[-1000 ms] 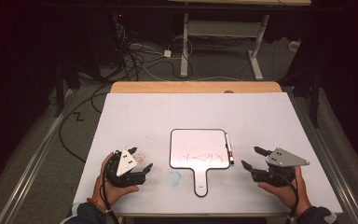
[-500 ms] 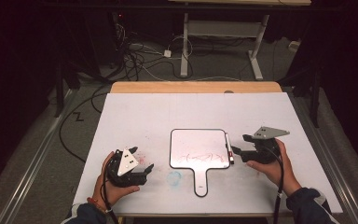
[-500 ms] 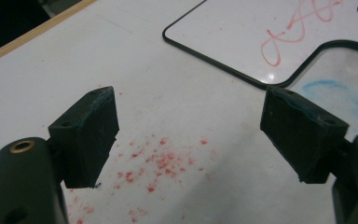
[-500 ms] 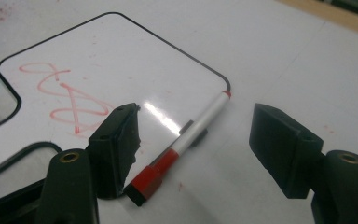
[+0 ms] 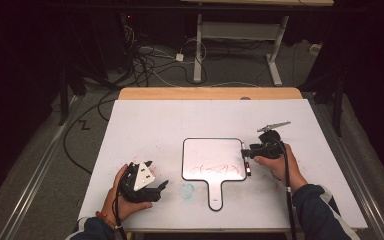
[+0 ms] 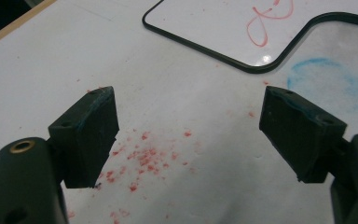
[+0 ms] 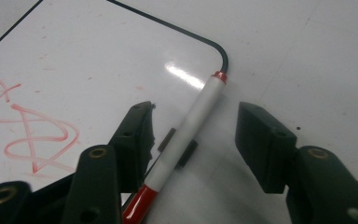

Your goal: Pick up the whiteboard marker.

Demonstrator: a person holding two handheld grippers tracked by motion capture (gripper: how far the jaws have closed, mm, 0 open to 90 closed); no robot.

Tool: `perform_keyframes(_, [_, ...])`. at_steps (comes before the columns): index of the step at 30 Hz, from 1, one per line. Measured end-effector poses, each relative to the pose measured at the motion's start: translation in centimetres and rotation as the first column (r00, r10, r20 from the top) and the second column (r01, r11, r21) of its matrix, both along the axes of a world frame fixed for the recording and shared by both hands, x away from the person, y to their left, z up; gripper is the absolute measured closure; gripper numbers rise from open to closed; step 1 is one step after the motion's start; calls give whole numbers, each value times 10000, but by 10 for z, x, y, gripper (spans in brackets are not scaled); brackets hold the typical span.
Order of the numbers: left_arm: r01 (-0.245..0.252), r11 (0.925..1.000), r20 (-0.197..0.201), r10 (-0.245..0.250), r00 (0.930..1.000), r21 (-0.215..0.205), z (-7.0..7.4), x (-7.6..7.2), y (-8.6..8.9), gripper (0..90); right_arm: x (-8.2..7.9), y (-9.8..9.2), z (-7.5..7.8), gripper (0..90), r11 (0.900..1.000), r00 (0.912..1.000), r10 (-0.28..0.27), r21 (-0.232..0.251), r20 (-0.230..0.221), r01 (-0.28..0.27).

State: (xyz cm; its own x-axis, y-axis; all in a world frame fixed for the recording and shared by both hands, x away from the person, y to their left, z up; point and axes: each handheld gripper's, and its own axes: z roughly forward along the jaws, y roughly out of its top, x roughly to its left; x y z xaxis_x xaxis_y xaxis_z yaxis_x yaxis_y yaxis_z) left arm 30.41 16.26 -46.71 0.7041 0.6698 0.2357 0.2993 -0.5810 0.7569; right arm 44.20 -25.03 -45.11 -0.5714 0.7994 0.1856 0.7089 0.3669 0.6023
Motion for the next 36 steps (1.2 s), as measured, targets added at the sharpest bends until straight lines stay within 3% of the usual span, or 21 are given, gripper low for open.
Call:
perform_keyframes(6, [84, 9999, -47, -83, 10000, 147, -1, -1, -2, 188, 6, 1, -7, 615, 9997, 9996, -194, 165, -192, 197])
perform_keyframes(10, [94, 9995, -68, -92, 9999, 286, -2, 0, -4, 188, 8, -1, -10, 703, 9973, 9993, -266, 677, -252, 283])
perform_keyframes(15, [226, 9992, -119, -222, 9997, 326, -2, 1, -7, 188, 4, 3, -8, 806, 9964, 9999, -125, 842, -33, 127])
perform_keyframes(24, [250, 9997, -304, -249, 9992, 34, -1, 4, -10, 188, 0, 5, -4, 812, 9969, 9991, 48, 783, 412, -80])
perform_keyframes(26, [226, 9978, -427, -253, 9988, -624, 3, 8, -12, 188, -4, 6, 0, 813, 9967, 9976, 82, 797, 693, -137])
perform_keyframes(27, [226, 9978, -427, -253, 9988, -624, 3, 8, -12, 188, -6, 7, 3, 813, 9958, 9968, 108, 900, 798, -180])
perform_keyframes(28, [160, 9949, -413, -203, 9989, -998, 8, 12, -14, 190, -8, 8, 6, 813, 9954, 9948, 204, 910, 998, -296])
perform_keyframes(31, [226, 9876, -476, -303, 9984, -1555, 14, 21, -20, 196, -18, 13, 15, 813, 9926, 9875, 296, 1120, 1545, -473])
perform_keyframes(33, [223, 9851, -536, -319, 9981, -1708, 16, 23, -23, 200, -23, 16, 21, 813, 9908, 9809, 343, 1221, 1916, -585])
perform_keyframes(34, [272, 9766, -684, -427, 9967, -2134, 19, 29, -30, 204, -27, 18, 23, 813, 9872, 9778, 396, 1433, 2060, -702])
perform_keyframes(36, [421, 9689, -713, -612, 9956, -2437, 23, 34, -39, 204, -33, 24, 28, 813, 9862, 9699, 458, 1439, 2391, -821])
